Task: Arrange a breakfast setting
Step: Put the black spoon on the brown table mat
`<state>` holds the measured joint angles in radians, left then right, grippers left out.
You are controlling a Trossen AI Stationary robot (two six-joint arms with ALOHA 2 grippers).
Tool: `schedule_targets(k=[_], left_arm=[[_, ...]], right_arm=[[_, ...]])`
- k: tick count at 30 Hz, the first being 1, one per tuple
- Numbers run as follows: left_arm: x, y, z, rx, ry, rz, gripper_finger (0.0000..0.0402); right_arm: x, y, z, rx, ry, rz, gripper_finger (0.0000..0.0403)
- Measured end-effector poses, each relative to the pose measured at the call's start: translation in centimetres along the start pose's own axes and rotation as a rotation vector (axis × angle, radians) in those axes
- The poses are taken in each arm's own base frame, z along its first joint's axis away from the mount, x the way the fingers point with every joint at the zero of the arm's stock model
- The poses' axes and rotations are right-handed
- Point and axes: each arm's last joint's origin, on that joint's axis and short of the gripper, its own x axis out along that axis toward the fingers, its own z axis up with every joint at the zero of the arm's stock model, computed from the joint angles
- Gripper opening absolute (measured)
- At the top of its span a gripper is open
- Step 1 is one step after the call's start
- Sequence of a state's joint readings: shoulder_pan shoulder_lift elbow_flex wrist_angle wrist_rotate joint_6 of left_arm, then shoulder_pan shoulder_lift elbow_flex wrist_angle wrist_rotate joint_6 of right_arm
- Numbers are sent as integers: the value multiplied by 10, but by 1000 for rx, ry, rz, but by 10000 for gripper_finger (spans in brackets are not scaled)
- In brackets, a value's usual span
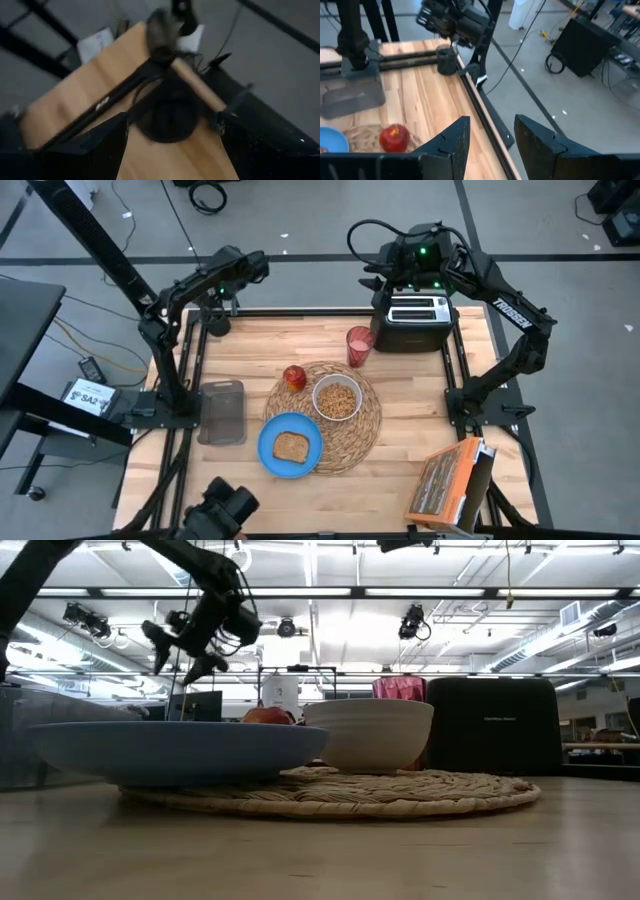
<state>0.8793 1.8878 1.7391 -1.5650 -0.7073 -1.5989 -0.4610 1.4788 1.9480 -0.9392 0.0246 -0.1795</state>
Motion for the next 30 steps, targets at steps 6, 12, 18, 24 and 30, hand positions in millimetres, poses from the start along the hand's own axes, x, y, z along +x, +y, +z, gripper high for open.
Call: schedule_targets(k=[6, 12, 18, 24, 30], left_arm=[[31, 20, -11, -127, -15, 101, 306], [59, 4, -4, -134, -3, 19, 306], [81, 10, 2, -246, 14, 86, 306], [103, 9, -4, -275, 59, 71, 306], [110, 7, -3, -227, 12, 45, 306]], right_arm=[[0, 1, -3, -1, 30, 6, 162], [4, -2, 3, -1, -31, 5, 162], [4, -9, 3, 22, -38, -17, 162], [4, -12, 3, 41, -45, -27, 162], [3, -12, 4, 50, -59, -29, 162]])
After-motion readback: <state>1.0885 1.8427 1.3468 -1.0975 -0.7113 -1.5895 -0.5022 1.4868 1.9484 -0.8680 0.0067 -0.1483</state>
